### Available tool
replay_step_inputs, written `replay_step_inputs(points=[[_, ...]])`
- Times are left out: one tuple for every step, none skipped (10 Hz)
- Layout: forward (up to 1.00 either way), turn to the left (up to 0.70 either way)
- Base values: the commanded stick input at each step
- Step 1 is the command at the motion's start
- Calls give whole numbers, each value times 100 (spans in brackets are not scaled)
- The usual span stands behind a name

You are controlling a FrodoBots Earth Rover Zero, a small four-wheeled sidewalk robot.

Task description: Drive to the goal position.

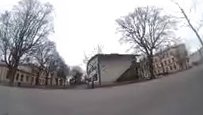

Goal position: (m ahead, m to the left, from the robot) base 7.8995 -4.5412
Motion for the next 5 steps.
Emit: replay_step_inputs(points=[[100, 22], [100, 13], [100, 5], [100, 0], [100, 0]])
